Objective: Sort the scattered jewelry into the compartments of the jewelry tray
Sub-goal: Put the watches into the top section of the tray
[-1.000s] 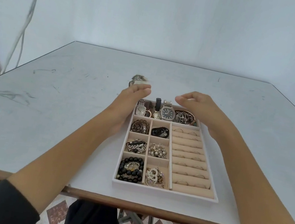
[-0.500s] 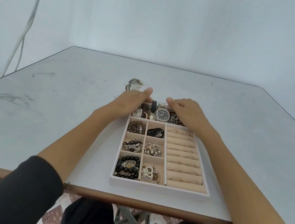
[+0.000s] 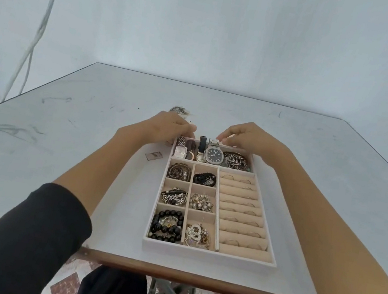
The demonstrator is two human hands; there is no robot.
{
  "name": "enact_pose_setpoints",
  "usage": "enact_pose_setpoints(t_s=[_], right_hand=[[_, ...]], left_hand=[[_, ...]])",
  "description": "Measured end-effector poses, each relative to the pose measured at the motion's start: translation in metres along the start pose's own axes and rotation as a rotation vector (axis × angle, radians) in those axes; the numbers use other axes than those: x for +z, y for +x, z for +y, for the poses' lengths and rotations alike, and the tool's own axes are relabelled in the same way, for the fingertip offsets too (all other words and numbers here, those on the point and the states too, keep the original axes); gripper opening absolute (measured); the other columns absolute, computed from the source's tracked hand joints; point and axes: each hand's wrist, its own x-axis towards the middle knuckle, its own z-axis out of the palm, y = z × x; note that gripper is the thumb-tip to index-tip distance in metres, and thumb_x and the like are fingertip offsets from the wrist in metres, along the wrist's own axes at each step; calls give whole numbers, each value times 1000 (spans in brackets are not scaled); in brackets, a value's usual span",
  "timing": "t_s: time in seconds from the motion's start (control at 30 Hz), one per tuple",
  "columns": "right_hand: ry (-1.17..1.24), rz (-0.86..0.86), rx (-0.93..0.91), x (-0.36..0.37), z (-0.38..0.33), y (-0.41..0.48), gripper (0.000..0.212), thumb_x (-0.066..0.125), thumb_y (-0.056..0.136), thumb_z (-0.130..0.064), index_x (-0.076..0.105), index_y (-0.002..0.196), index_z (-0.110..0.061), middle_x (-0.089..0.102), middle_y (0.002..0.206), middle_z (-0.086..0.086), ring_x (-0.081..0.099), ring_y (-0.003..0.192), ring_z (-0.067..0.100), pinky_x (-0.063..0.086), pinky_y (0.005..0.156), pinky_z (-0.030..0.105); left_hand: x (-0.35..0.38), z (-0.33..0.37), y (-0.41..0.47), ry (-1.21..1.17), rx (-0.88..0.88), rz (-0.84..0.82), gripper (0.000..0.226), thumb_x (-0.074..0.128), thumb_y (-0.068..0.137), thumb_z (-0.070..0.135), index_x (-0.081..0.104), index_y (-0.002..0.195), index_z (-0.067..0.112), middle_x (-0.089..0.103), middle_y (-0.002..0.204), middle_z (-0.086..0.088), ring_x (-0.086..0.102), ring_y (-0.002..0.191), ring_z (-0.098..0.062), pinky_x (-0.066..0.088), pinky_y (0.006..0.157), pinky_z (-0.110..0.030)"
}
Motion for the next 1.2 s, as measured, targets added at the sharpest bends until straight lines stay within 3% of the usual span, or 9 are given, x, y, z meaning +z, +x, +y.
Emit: enact_pose_setpoints(t_s=[0.07,0.13,0.23,0.3,0.4,0.6,0.8,1.0,1.2], right_hand=[[-37,-39,8,-3,-4,6,15,63,88,-4,73,95,-11,53,62,-9,45,67,8,35,63,17],[-65,-76,4,-5,-4,13,21,61,85,2,74,93,-13,54,64,1,44,66,14,37,65,22],[-123,-130,-24,-7,-4,21,39,52,82,13,74,98,-15,62,68,-1,51,65,10,42,59,19],[-147,-168,-62,-7,-6,24,44,53,81,13,73,103,-20,62,71,-3,49,63,7,40,54,15],[-146,-206,-94,-5,-6,30,48,56,79,14,72,102,-26,63,79,-1,49,61,5,41,53,15],[-146,-264,-100,-4,-4,38,42,56,79,12,74,95,-22,59,77,7,44,44,-2,39,57,21],[-92,-248,-131,-1,-6,41,28,61,81,9,74,98,-9,57,65,1,45,42,-2,39,48,12],[-65,-229,-126,5,-3,48,16,68,83,-1,73,97,-4,57,81,13,43,51,6,37,48,14],[-55,-199,-147,5,1,46,18,66,82,2,71,98,-5,59,82,13,46,49,-1,39,48,9]], left_hand=[[-7,-6,2,-50,30,-50,33,55,95,32,67,71,14,54,70,1,48,61,-3,38,58,-8],[-11,-10,7,-78,33,-99,29,60,93,27,70,80,2,57,75,-4,50,62,-4,41,55,-5],[-20,-11,12,-109,12,-198,22,57,94,16,70,108,5,67,94,-2,60,78,-8,49,65,-9],[-28,-12,13,-119,40,-291,26,51,95,0,66,114,8,69,97,-3,64,80,-6,52,71,-12],[-35,-18,15,-23,98,-346,39,56,87,-12,69,111,15,70,110,-13,66,100,-23,54,87,-26],[-26,-25,21,74,203,-200,43,67,83,-3,70,85,40,74,95,-6,65,83,-11,53,78,-26],[-15,-30,20,72,233,-69,23,67,82,-4,73,86,18,68,77,9,61,76,-9,43,56,-5],[-4,-37,19,59,273,40,13,62,90,8,67,87,20,64,82,13,57,75,-3,40,65,-5],[-1,-42,19,-55,229,98,15,55,95,13,57,87,26,61,84,8,54,76,-7,42,73,-20]])
